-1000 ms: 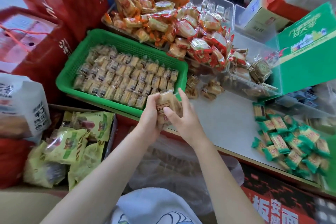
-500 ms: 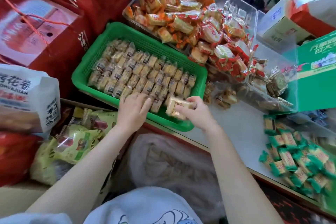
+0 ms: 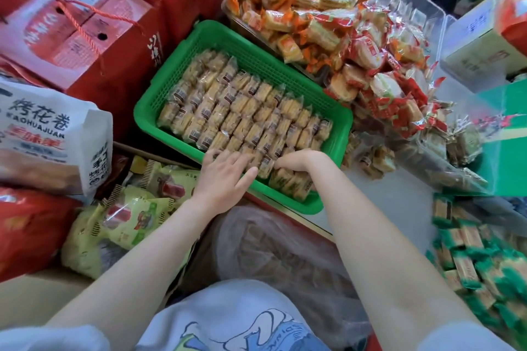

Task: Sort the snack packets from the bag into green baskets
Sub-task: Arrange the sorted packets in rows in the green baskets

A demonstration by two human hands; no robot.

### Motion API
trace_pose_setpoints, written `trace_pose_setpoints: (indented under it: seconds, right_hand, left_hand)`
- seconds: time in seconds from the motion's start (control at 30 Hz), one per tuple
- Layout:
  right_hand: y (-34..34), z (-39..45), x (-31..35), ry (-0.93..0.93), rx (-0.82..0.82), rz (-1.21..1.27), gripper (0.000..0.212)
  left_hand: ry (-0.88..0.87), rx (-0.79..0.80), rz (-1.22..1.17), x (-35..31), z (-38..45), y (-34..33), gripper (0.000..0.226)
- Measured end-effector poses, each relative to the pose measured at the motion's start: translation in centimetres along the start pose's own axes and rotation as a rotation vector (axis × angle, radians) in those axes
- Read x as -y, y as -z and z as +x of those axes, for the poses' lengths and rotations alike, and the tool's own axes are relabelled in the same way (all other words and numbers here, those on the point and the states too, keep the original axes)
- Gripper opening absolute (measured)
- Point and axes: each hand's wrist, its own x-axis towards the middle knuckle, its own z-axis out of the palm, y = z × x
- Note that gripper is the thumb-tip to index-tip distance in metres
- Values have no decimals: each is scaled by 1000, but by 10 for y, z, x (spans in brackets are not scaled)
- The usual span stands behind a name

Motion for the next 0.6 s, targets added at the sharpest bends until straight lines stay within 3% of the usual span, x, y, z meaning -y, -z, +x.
trace_pose_setpoints:
  seconds: [0.1,0.27,0.47,0.6]
  right_hand:
    - [-14,14,0,-104,-174,207,112]
    - [-40,8,-14,-94,-409,371,93]
    - [-4,-7,-25,-28,-145,448,98]
    - [10,-19,-12,46,-47,116,64]
  left_hand:
    - [-1,-1,-7,1,0,-2,71]
    - [-10,4,4,2,1,-3,69]
    - [-25,-4,-8,3,0,-2,72]
    - [-28,-14,0,3,0,-4,67]
